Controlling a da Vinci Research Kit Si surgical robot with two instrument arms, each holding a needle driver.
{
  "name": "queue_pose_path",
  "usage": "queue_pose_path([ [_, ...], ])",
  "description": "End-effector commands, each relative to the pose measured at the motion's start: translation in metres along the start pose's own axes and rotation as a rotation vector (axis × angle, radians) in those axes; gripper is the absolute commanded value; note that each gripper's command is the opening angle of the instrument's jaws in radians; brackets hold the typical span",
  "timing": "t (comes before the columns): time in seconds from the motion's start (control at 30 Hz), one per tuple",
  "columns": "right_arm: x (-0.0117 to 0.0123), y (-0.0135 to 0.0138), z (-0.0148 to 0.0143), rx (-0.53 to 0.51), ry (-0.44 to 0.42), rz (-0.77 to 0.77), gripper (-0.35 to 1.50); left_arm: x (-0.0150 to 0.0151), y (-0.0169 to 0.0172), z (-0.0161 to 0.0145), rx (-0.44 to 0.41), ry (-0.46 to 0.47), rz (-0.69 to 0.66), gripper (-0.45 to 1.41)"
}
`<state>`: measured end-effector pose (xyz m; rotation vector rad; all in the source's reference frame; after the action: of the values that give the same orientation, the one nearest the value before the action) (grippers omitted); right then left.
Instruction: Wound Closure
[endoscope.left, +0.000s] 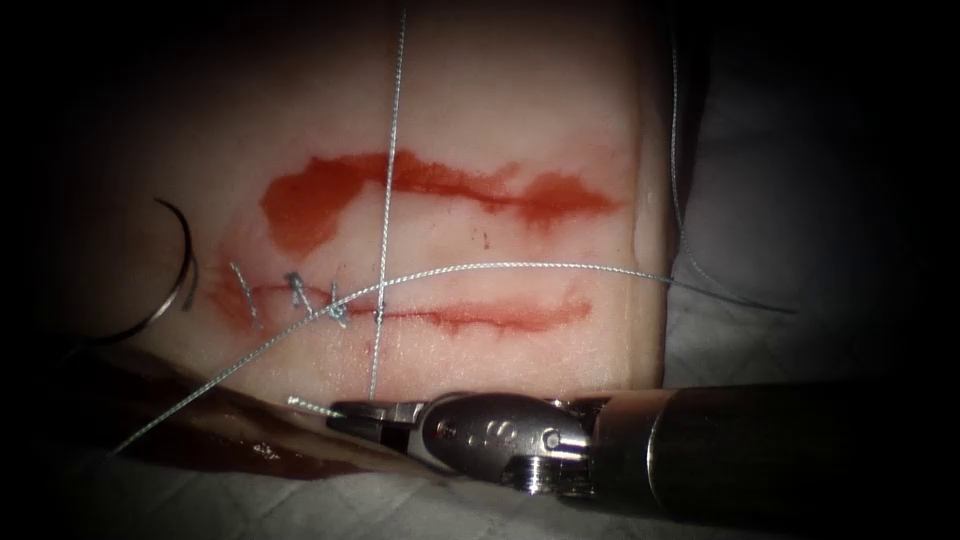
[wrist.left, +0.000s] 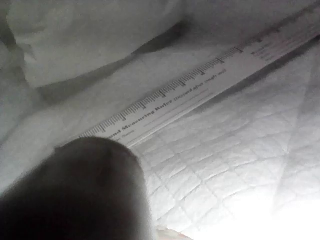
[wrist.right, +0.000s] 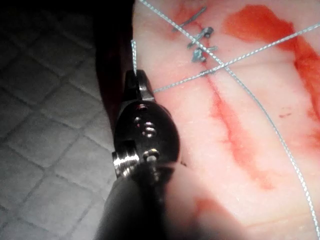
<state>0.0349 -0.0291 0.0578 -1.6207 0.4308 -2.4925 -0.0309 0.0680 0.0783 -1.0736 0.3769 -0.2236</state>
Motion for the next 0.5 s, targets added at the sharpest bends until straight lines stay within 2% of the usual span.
queue_pose_path([
  [0.03,0.0002,0.0002,0.0009,-0.011,0.003,-0.003,-0.35,-0.0013,0.0009,0.0011,-0.006,0.003,-0.006,-0.45],
  [0.3,0.0005,0.0008,0.001,-0.029,0.007,0.001,-0.35,-0.0038,0.0023,0.0021,-0.011,0.012,0.01,-0.45],
  [0.5,0.0006,0.0013,0.001,-0.042,0.009,0.009,-0.35,-0.004,0.0025,0.0023,-0.012,0.012,0.01,-0.45],
])
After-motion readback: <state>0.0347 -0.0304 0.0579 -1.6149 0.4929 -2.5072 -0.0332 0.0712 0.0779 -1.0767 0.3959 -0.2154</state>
